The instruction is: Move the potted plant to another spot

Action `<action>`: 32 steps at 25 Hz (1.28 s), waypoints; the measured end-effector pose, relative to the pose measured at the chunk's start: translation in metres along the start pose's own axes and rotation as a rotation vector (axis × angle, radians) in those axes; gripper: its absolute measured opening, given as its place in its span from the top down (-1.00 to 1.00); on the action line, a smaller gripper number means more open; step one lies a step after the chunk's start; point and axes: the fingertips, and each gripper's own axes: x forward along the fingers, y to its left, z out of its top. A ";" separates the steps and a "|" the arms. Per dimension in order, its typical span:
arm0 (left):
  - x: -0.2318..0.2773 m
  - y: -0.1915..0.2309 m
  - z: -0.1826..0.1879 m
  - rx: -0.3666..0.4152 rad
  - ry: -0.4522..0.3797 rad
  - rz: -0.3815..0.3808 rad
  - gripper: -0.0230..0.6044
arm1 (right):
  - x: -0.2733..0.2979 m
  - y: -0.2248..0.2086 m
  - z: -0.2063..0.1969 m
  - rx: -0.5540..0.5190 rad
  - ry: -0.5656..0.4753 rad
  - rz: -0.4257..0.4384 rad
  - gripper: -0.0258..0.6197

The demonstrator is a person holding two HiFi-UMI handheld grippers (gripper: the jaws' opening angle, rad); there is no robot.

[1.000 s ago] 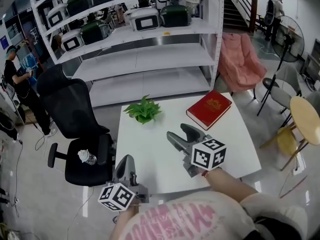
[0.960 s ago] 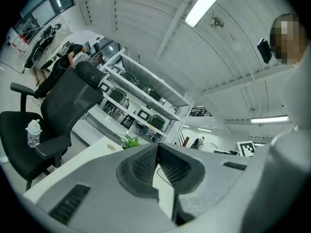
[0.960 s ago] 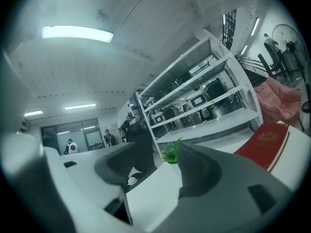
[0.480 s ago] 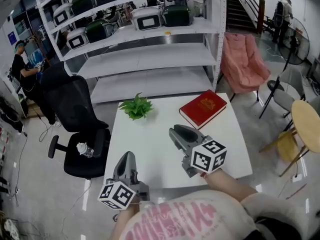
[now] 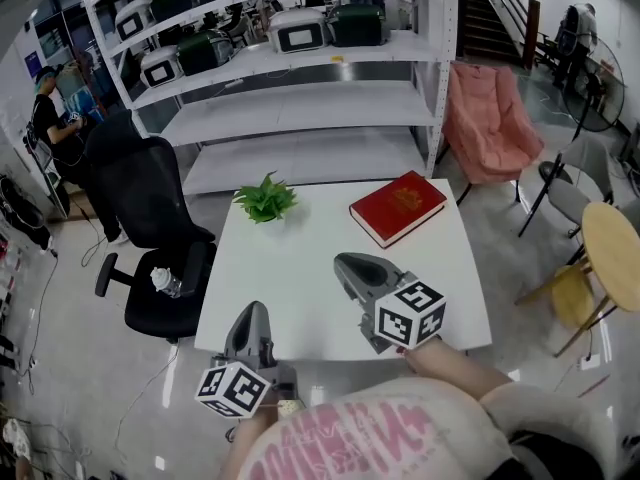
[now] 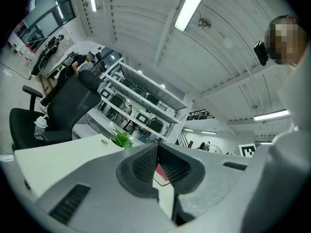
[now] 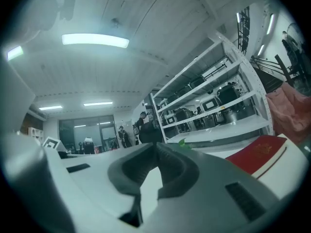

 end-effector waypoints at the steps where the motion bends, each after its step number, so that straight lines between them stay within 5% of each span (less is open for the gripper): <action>1: -0.003 -0.003 -0.002 0.002 0.000 0.003 0.92 | -0.003 0.000 -0.002 -0.013 0.009 -0.005 0.85; 32: -0.065 -0.029 -0.058 -0.017 0.049 0.069 0.92 | -0.072 -0.007 -0.083 -0.006 0.206 -0.097 0.90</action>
